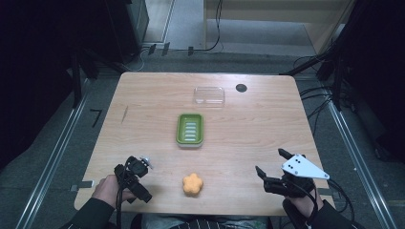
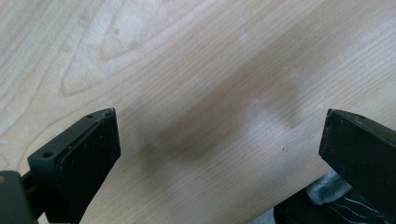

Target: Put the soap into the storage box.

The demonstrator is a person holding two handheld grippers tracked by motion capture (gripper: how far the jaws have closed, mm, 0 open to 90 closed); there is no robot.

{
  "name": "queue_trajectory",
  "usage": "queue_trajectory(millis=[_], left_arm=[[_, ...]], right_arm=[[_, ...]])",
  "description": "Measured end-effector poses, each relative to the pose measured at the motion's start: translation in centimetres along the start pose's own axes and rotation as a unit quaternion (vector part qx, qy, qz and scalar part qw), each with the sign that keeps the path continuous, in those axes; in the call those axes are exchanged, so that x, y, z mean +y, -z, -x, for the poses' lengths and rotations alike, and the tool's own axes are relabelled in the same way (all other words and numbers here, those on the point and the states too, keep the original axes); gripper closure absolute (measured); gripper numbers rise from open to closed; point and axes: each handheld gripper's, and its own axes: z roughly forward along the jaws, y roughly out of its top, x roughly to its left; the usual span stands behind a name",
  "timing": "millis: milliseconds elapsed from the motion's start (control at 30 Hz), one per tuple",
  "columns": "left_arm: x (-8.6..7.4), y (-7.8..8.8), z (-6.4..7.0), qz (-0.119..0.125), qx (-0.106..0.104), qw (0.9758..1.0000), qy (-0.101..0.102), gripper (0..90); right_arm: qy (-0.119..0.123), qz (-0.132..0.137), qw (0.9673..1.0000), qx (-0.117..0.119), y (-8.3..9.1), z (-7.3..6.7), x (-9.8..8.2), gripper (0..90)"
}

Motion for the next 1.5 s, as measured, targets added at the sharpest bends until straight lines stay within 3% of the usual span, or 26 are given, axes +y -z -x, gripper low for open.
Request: queue_trajectory(millis=[367,767,867,1333,1500], left_arm=[[0.4,0.0,0.3,0.012,-0.008,0.9999,-0.008,0.0],[1.3,0.3,1.0,0.024,-0.008,0.9992,-0.032,0.0],[1.5,0.4,1.5,0.029,-0.012,0.9985,-0.045,0.0],[2.3,0.5,2.6,0.05,-0.016,0.9964,-0.067,0.0],[2.8,0.7,3.1,0.063,-0.025,0.9942,-0.084,0.0]], right_arm=[[-0.002,0.0,1.0,-0.003,0.1,0.0,-0.1,13.6],[-0.006,-0.003,1.0,-0.006,0.3,0.3,-0.3,13.6],[-0.006,0.0,0.9999,-0.009,0.7,0.1,-0.3,13.6],[-0.004,-0.003,0.9999,-0.012,0.8,-0.1,-0.3,13.6],[-0.004,-0.003,0.9999,-0.011,0.7,0.0,-0.4,13.6]])
